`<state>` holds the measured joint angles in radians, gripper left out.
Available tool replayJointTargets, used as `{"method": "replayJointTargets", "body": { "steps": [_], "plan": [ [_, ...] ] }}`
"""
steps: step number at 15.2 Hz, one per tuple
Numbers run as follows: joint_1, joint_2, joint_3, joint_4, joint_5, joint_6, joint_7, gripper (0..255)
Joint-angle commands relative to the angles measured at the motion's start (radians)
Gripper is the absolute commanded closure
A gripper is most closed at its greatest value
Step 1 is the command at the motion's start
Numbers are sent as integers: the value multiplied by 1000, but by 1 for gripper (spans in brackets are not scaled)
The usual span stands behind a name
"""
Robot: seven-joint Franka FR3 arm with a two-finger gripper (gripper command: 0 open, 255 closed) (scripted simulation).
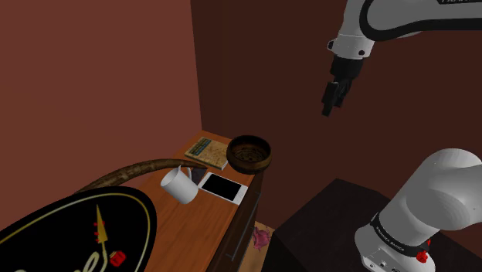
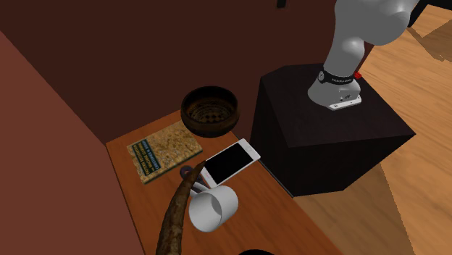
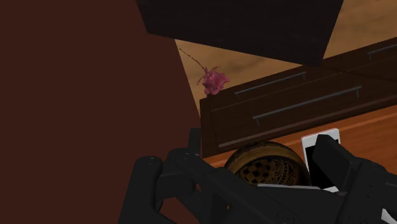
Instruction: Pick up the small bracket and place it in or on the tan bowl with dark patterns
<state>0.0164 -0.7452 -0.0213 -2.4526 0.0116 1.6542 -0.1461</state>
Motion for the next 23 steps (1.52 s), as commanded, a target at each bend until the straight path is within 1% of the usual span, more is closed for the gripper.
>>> {"method": "replayJointTargets", "body": {
  "steps": [1, 7, 12, 17, 23],
  "plan": [
    [0, 0, 0, 0, 0, 0, 0, 0],
    [29, 153, 138, 42, 61, 84, 196, 0],
    [42, 318, 241, 119, 80, 147, 357, 0],
    [49, 509, 329, 234, 61, 193, 524, 0],
    [73, 767, 400, 420, -11, 212, 729, 0]
  ]
}}
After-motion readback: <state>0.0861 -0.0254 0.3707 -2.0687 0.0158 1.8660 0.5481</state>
